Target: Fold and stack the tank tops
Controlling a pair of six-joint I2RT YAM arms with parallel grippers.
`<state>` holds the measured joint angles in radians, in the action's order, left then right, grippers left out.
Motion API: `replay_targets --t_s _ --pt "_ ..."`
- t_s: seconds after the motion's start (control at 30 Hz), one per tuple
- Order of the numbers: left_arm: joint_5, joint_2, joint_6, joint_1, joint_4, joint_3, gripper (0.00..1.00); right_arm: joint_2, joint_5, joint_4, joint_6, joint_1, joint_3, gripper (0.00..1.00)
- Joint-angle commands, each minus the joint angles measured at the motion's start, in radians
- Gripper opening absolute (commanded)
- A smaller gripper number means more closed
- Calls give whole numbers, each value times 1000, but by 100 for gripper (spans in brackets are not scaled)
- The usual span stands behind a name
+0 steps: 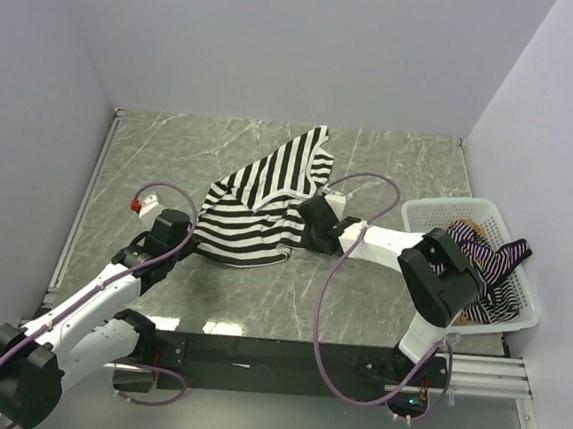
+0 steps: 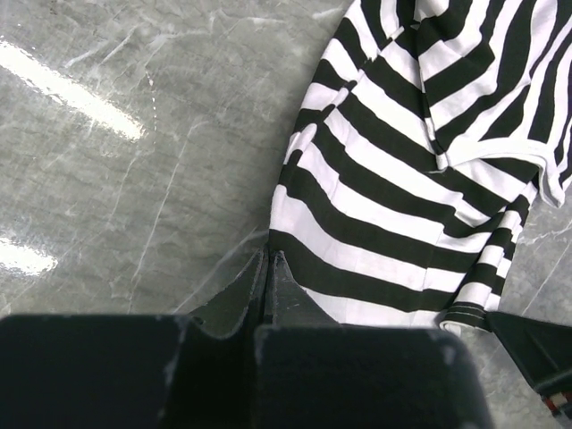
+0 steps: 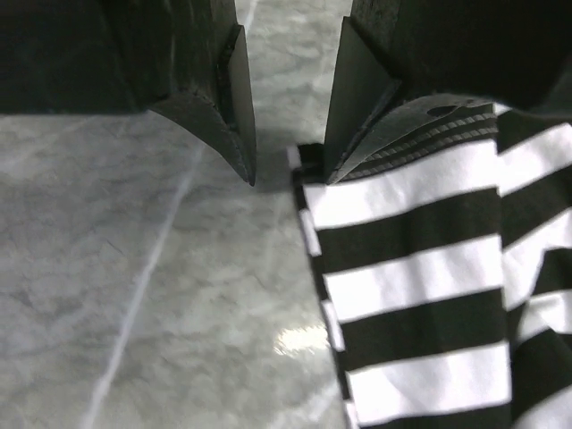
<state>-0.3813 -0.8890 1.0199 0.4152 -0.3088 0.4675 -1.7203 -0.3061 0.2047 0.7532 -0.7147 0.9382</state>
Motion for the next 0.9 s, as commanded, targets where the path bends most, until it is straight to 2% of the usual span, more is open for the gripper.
replay_targets --t_s 0.0,0.2,0.27,0.3,0.33,0.4,0.47,0.6,0.7,0.87 --pt "12 13 -21 -4 34 14 0 -56 -64 50 3 -25 71 43" --pt "15 19 -23 -4 34 16 1 -104 -114 111 -5 -54 97 38" --pt "19 18 -23 -4 33 20 0 -101 -119 124 -6 -52 90 31" --pt "21 19 -23 -4 31 23 0 -98 -123 130 -9 -52 85 24" --pt "25 21 -27 -4 31 28 0 -81 -132 139 -12 -51 79 8" --pt "39 25 -43 -4 27 45 0 -24 -137 162 -28 -51 70 0" --pt "51 41 -55 -4 17 65 0 42 -159 206 -37 -46 63 0" --pt "68 88 -83 -4 -39 179 0 329 -192 304 -84 -28 115 0" --pt "76 133 -93 -6 -104 300 0 500 -218 386 -118 -19 233 0" --pt "110 194 -95 -6 -179 518 1 633 -219 489 -207 -15 560 0"
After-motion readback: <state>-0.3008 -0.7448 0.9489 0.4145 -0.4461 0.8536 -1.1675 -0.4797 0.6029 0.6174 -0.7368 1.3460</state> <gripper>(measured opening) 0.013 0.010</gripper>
